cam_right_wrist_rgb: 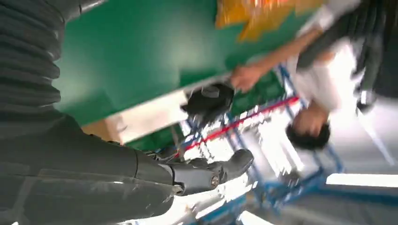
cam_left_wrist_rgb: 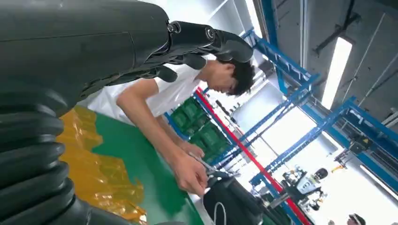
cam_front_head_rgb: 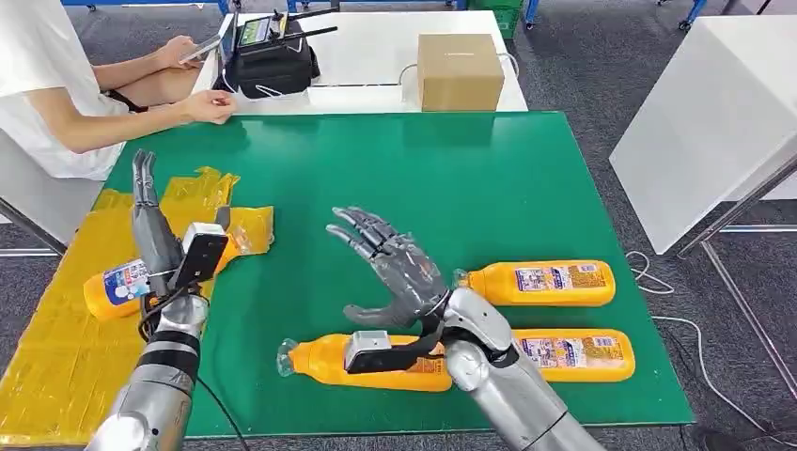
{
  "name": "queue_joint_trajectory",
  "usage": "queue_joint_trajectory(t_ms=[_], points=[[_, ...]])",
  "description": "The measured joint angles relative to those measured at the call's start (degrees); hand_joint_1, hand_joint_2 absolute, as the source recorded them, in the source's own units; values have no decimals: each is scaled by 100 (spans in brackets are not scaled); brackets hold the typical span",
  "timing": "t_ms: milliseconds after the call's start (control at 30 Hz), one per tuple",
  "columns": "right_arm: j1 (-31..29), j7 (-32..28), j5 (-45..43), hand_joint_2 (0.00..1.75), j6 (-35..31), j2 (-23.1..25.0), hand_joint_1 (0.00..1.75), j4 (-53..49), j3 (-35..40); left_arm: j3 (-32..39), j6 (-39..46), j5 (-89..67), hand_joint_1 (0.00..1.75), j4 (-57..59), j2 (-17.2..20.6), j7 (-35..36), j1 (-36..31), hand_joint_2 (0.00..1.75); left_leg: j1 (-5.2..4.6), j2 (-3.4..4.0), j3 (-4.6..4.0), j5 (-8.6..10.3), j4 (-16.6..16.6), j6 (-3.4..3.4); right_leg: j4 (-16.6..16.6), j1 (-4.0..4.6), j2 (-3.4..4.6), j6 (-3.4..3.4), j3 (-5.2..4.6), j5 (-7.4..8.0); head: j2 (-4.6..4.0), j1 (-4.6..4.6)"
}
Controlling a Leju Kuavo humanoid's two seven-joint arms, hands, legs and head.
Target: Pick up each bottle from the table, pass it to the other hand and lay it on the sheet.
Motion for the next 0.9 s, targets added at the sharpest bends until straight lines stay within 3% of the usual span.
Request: queue_joint_trajectory(t_ms=[200, 700, 900], points=[[-107, -70, -72, 175, 79, -157, 0, 325, 249, -131, -4, 92, 0, 0, 9, 7, 1, 175, 0, 1, 0, 0, 0, 0, 0, 0, 0, 0, -1, 0, 0, 2], [-517, -797, -1348, 175, 1547, -747, 0, 389, 574, -203, 15, 465, 0, 319, 31, -98, -222, 175, -1, 1, 1, 0, 3, 0, -1, -1, 0, 0, 0, 0, 0, 0], [-776, -824, -1547, 175, 1689, -1134, 0, 11, 727, -192, 35, 579, 0, 642, 33, -142, -405, 175, -1, 2, 1, 0, 3, 0, -1, -1, 1, 0, 0, 0, 0, 0]])
